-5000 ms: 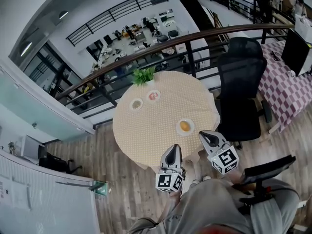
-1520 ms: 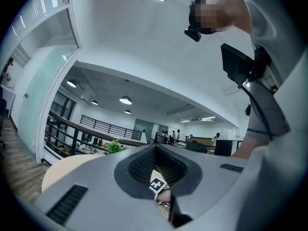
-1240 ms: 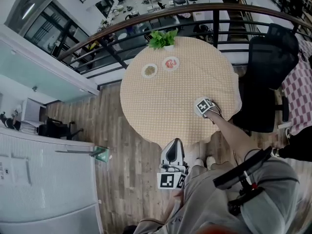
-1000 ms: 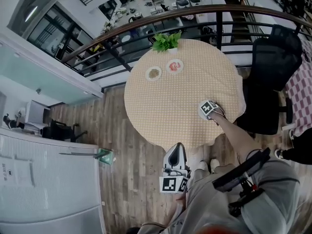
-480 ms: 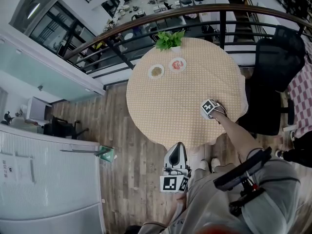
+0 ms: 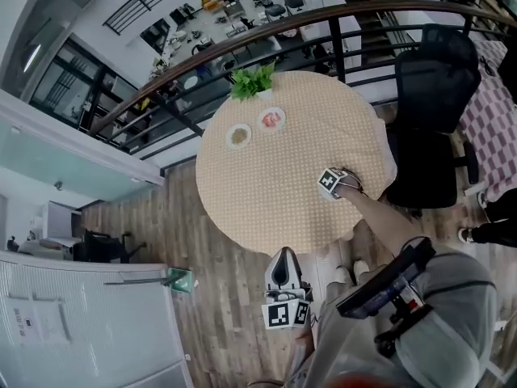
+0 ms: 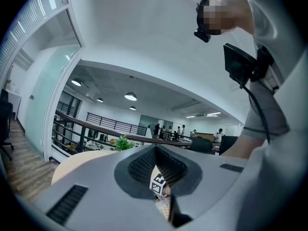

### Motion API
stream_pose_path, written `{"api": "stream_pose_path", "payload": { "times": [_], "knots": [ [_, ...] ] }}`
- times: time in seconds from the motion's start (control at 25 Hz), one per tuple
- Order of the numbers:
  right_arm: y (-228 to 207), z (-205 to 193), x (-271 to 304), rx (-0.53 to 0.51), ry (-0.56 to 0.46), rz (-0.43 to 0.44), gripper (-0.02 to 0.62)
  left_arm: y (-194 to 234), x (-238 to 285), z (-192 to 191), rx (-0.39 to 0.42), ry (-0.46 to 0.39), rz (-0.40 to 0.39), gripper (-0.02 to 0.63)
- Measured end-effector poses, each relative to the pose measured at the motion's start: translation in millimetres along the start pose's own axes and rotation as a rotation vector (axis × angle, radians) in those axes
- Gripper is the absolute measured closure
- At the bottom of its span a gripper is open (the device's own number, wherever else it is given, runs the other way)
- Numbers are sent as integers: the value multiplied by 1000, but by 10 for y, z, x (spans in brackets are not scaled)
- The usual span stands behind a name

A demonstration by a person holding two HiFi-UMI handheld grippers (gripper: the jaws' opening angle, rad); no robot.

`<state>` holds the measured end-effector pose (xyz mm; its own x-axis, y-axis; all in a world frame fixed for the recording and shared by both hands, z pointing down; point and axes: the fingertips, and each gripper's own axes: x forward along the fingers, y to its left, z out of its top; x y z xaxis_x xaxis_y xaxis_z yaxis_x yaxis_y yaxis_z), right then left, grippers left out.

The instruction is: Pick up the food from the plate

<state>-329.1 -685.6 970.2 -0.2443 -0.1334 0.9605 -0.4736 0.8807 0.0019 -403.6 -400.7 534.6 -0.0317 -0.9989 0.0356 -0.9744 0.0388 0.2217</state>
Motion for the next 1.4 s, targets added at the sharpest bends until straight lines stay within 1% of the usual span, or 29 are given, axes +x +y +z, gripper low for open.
{"api": "stream_pose_path", "payload": {
  "times": [0.12,0.24,0.36,0.6,0.8,0.92,1.0,1.04,1.12,1.16,1.24,1.36,1.4],
  "knots": [
    [-60,-20,8,16,-23,-26,273,-4,20,-4,6,-1,-8,595],
    [-121,-21,-78,57,-63,-27,273,-8,22,2,8,-3,-9,595],
    [-154,53,-261,90,-115,-15,273,-18,26,12,11,-3,-16,595],
    [-209,271,-676,113,-231,-10,273,-69,109,38,15,-17,-47,595],
    [-167,373,-1266,120,-373,-2,272,-163,221,76,28,-34,-83,595],
    [-207,285,-1627,158,-438,-11,273,-232,308,95,36,-41,-109,595],
    [-68,316,-1903,179,-505,35,273,-231,336,131,48,-51,-117,595],
    [47,400,-2038,168,-551,56,273,-198,323,151,55,-55,-108,595],
    [249,503,-2352,123,-628,63,273,-154,277,157,55,-57,-90,595],
    [316,471,-2549,109,-658,55,272,-183,263,145,49,-58,-100,595],
    [358,281,-2962,110,-721,19,272,-333,257,119,43,-54,-161,595],
    [193,-119,-3423,168,-808,-45,272,-680,452,96,59,-27,-280,595],
    [121,-195,-3543,189,-831,-60,273,-761,557,102,71,-23,-302,595]
  ]
}}
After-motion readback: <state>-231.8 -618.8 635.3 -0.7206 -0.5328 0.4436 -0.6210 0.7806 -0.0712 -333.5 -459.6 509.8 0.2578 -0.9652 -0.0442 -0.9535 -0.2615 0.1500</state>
